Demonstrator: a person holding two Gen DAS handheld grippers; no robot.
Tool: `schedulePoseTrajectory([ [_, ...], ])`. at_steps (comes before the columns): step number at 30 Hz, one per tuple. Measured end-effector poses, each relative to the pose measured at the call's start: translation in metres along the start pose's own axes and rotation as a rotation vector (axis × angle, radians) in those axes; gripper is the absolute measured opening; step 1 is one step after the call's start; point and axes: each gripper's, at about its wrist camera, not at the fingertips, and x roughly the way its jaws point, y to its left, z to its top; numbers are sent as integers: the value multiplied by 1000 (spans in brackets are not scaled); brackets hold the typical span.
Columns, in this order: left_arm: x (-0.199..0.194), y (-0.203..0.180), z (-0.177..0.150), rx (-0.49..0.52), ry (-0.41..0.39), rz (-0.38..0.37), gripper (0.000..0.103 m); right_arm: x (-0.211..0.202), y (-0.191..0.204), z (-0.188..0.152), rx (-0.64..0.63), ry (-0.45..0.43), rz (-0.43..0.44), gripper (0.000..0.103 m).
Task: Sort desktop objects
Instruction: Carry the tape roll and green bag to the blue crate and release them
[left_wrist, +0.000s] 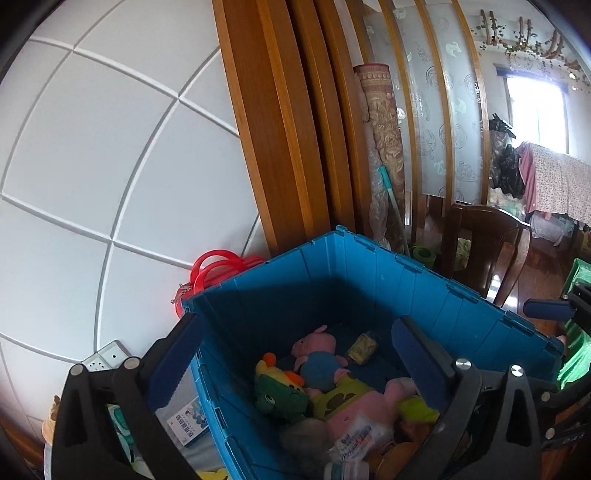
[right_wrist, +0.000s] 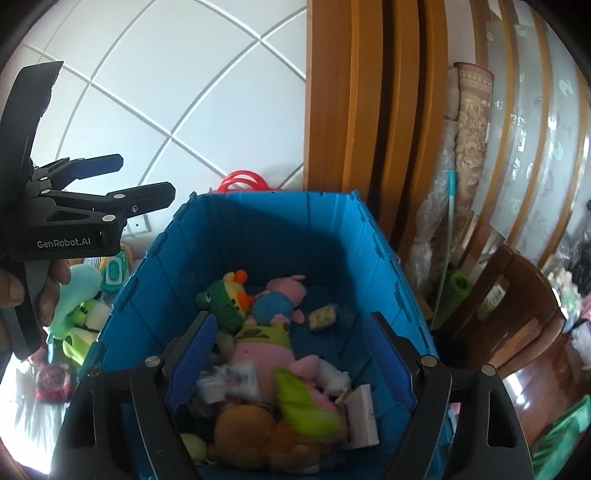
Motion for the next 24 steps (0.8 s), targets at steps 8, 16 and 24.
schedulePoseTrajectory([
  [8,-8,8,-8,-19,-2,3,103,-3,6,0,-4,5,4,82],
  [16,-33,35,-38,-66,10,38,103,-11,27,-4,-24,5,25,82],
  [24,-69,97,-108,-154,78,138,103,-15,92,0,-106,-6,112,82],
])
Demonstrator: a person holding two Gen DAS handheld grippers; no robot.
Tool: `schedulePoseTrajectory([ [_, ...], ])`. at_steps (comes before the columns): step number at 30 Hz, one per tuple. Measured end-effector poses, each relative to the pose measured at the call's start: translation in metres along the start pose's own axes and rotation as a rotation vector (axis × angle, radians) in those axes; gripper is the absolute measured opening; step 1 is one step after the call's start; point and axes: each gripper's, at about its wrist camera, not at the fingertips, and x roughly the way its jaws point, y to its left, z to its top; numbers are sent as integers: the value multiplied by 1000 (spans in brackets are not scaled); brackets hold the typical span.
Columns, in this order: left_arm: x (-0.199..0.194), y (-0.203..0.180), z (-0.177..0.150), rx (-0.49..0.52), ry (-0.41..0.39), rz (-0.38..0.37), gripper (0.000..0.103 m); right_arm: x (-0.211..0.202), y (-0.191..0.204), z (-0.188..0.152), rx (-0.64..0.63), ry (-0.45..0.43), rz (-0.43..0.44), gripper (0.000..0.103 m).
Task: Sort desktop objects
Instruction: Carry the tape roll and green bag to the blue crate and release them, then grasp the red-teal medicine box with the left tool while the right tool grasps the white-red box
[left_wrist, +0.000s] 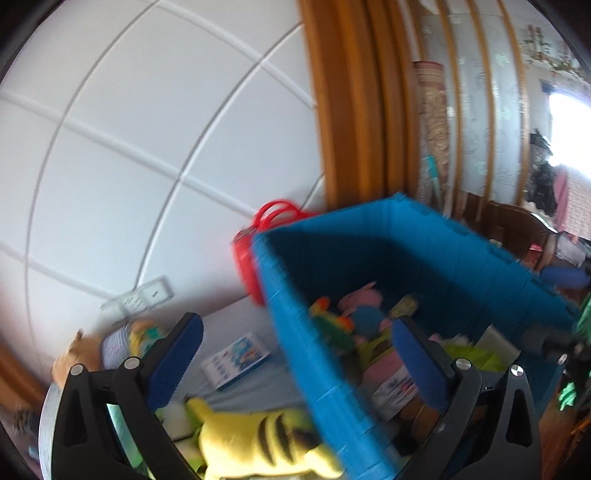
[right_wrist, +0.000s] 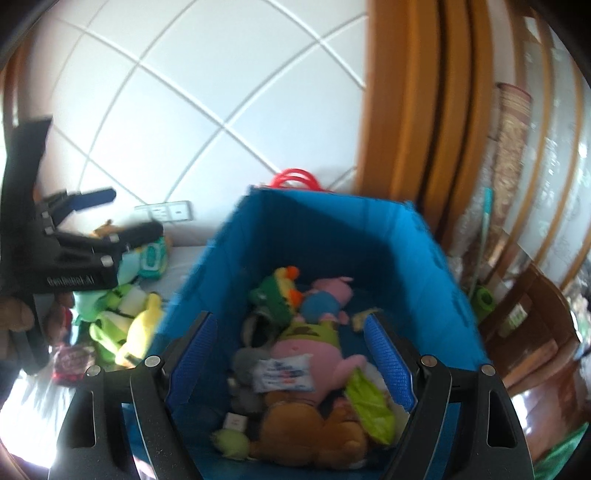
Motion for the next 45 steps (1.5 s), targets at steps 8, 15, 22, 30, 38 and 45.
schedulePoseTrajectory([
  [8,-18,96,-96,-122,113,110,103,19,90,9,-98,22,113,83],
  [15,-43,184,-195,-240,221,194,103,38,179,4,-185,66,189,83],
  [22,-82,282,-300,-386,319,306,103,59,282,-9,-267,105,279,83],
  [30,-138,387,-404,-487,415,467,103,84,425,-41,-389,174,417,83],
  [38,-186,469,-505,-592,495,594,103,96,563,-76,-512,227,547,83],
  [45,-195,507,-575,-655,529,639,103,115,647,-113,-597,284,606,83],
])
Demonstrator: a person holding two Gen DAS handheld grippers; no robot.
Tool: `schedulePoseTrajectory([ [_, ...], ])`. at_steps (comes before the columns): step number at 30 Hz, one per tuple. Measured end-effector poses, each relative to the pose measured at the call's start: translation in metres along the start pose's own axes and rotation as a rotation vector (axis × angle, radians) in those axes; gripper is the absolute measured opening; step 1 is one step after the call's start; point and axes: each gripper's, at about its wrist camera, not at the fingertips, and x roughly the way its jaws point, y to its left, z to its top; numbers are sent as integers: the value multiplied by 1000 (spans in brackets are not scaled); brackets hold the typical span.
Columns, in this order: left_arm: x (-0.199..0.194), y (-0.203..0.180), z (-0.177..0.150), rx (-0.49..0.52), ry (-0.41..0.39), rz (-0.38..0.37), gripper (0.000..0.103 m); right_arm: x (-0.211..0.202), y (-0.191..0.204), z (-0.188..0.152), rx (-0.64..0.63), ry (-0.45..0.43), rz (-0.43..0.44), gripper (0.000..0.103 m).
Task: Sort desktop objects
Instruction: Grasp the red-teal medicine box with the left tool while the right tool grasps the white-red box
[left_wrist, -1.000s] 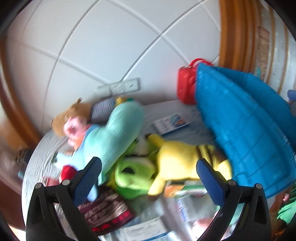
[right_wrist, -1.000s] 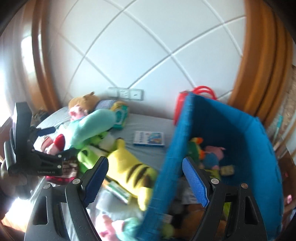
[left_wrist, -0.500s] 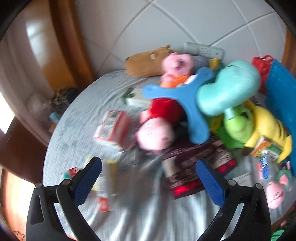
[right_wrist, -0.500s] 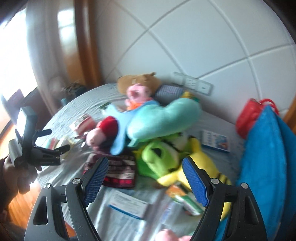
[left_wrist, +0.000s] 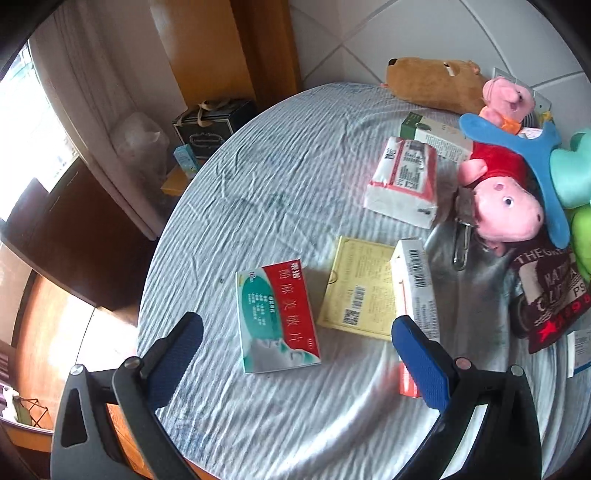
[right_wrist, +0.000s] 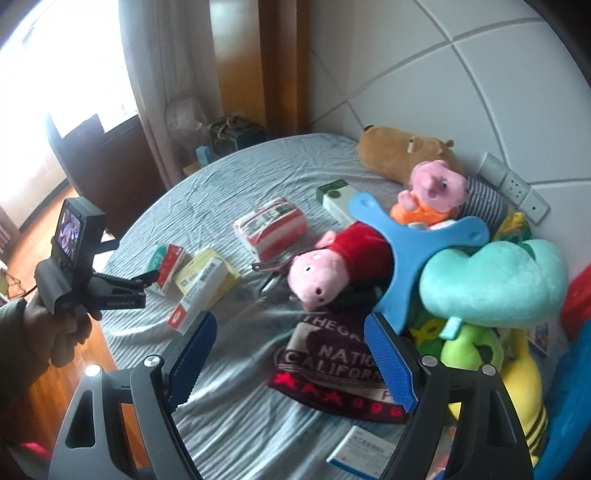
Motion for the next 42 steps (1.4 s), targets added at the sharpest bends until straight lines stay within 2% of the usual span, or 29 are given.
schedulePoseTrajectory([
  [8,64,23,-18,-41,70,-23,103,40,30,2,-50,97,21,83],
  [13,82,20,-20,-3,86,-17,102,54,29,2,-47,134,12,83],
  [15,88,19,-20,14,97,-11,94,59,31,2,-48,143,12,83],
  [17,92,21,-22,11,116,-13,76,65,34,2,-51,150,16,83],
  [18,93,23,-22,3,124,-19,73,69,36,3,-54,154,19,83],
  [28,66,41,-25,-46,70,-34,71,127,69,11,-31,175,95,83],
  [37,43,58,-38,-90,41,-12,71,205,106,11,5,226,85,83],
  [42,35,67,-52,-118,46,4,71,228,113,11,19,252,82,83],
])
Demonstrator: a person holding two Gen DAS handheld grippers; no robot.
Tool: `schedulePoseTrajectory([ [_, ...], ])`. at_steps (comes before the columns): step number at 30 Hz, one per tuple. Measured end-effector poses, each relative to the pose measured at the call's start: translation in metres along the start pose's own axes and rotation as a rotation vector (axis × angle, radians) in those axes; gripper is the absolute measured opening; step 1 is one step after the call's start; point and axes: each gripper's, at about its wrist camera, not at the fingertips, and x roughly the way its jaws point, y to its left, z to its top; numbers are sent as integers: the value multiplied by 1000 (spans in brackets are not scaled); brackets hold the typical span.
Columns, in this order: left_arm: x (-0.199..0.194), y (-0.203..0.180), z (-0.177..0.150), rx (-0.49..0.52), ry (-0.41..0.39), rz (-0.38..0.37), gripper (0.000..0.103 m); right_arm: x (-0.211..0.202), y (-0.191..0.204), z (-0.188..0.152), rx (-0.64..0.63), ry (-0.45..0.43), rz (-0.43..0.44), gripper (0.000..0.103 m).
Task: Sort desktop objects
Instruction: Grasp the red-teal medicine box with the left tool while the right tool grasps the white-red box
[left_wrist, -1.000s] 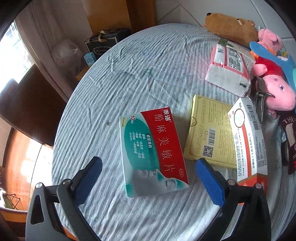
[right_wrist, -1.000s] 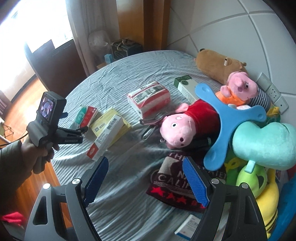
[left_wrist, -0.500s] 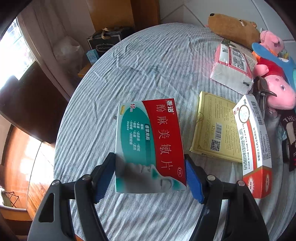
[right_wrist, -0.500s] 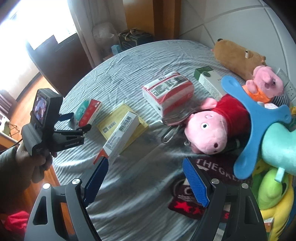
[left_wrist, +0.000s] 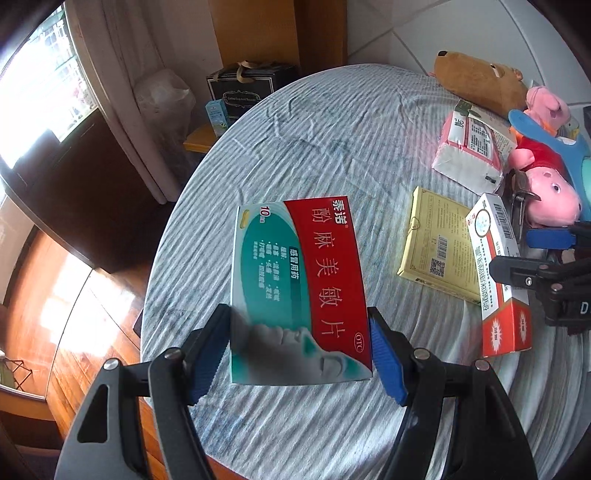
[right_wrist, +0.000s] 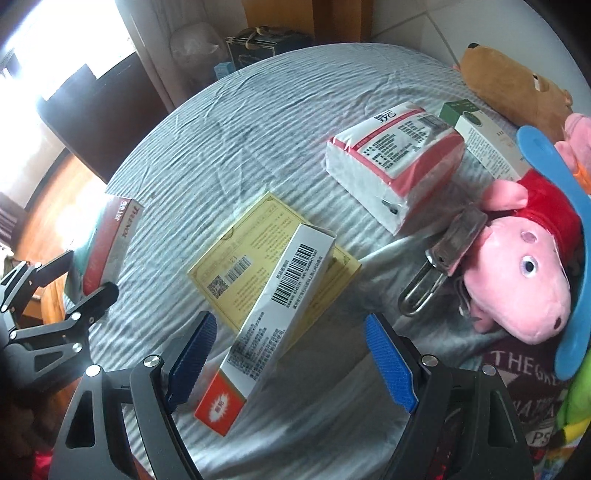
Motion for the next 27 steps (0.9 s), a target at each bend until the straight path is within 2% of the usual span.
schedulePoseTrajectory([
  [5,-2,4,-3,-12,0,11,71,12,2,1,5,30,-5,82],
  [9,-6,4,0,-11,-9,14,71,15,-1,1,13,47,6,64],
  [13,-9,2,4,-11,-19,13,71,14,1,0,8,59,24,51],
  [18,-14,-4,9,-2,-33,7,71,9,-2,0,13,63,41,24],
  [27,-32,-14,14,17,-66,-3,71,-13,-6,-4,0,26,52,22],
])
